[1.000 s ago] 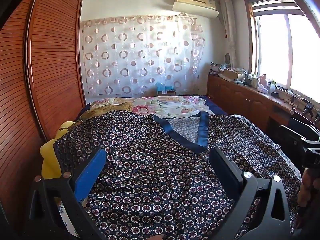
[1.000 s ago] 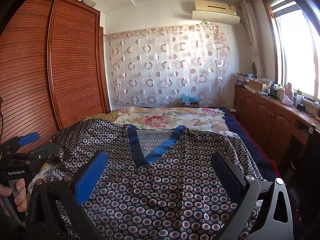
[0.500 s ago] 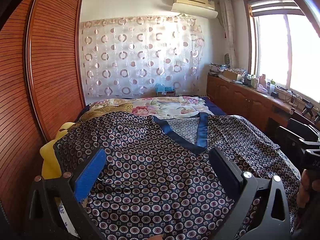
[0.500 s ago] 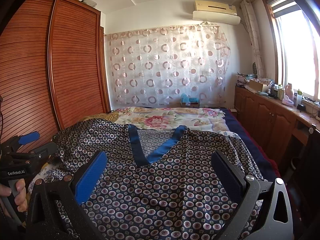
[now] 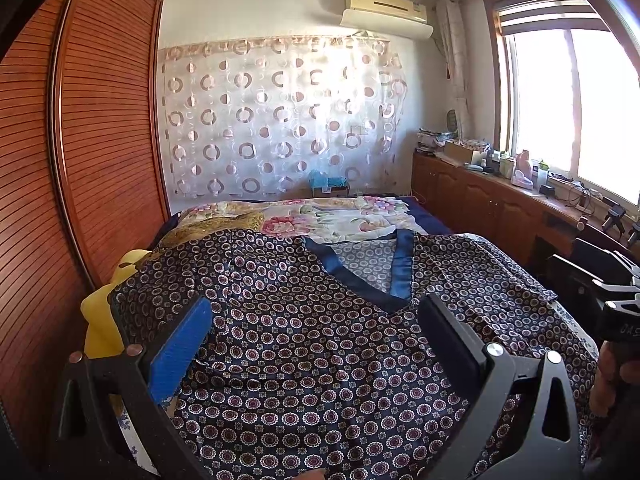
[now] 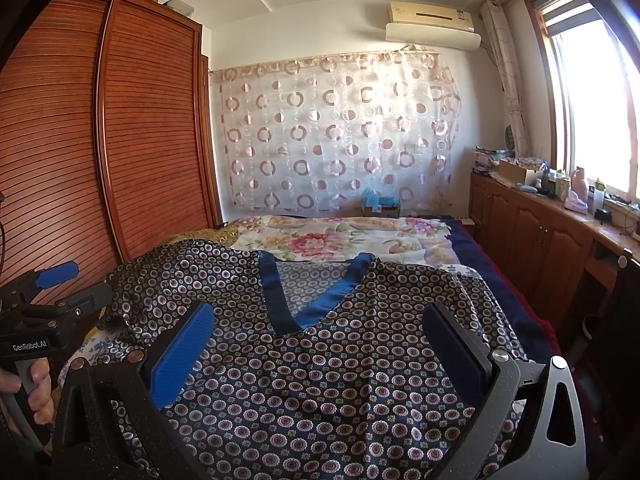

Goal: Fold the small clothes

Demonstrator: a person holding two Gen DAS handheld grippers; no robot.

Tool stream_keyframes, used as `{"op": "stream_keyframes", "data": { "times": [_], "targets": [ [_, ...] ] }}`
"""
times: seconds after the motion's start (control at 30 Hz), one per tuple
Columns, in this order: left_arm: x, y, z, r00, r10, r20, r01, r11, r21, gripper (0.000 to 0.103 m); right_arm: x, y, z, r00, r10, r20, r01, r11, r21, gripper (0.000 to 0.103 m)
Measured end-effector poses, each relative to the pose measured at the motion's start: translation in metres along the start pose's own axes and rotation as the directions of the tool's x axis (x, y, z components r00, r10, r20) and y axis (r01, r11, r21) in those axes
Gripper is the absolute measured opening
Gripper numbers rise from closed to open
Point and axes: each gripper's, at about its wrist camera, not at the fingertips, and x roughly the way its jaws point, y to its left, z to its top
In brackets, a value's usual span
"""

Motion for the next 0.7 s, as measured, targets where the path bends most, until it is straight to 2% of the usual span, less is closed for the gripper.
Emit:
{"op": "stream_keyframes", "data": {
  "times": [0.7],
  "targets": [
    [-0.0017,-0.0023,0.0012,1.000,-0.002,0.006,0.001,1.000,0.003,0.103,-0.0002,-0.0008,-0.0001,1.000,0.002,0.003,-0.002,1.000,0.003,0.103]
  ]
}}
